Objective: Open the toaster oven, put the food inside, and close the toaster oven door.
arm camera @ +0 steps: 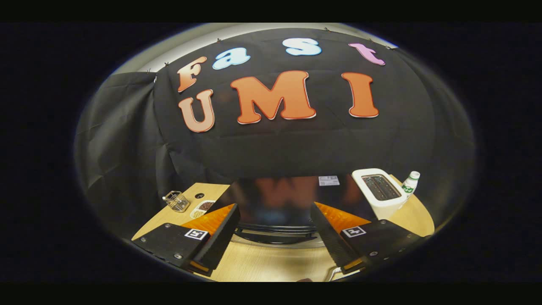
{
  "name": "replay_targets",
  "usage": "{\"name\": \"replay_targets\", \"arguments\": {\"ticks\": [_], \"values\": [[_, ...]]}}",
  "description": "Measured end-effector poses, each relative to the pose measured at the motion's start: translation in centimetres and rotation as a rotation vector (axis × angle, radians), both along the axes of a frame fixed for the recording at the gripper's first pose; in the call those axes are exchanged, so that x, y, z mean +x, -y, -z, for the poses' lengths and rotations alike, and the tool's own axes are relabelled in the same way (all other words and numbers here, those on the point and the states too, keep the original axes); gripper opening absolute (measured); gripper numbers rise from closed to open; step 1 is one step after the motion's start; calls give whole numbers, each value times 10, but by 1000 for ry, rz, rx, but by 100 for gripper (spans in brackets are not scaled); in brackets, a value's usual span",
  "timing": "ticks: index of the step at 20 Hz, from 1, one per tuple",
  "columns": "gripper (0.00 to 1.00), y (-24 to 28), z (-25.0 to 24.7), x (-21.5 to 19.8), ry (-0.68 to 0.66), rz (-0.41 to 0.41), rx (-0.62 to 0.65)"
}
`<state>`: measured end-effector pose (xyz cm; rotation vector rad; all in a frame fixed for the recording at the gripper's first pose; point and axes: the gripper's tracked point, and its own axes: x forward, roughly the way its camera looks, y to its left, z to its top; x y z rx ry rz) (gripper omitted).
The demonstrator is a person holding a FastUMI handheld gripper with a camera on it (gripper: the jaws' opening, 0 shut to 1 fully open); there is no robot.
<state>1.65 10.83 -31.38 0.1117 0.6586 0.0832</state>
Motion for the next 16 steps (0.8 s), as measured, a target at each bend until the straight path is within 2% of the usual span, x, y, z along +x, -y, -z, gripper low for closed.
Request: {"name": "replay_targets", "arguments": {"ticks": [7, 11, 13, 14, 16], "values": [[99, -9, 48, -2, -99, 27, -41], [99, -11, 43, -7, -51, 17, -104], [98, -9, 42, -16, -25, -22, -157], [98, -10, 46, -22, -11, -30, -163], [93, -12, 41, -30, -7, 12, -102]]}}
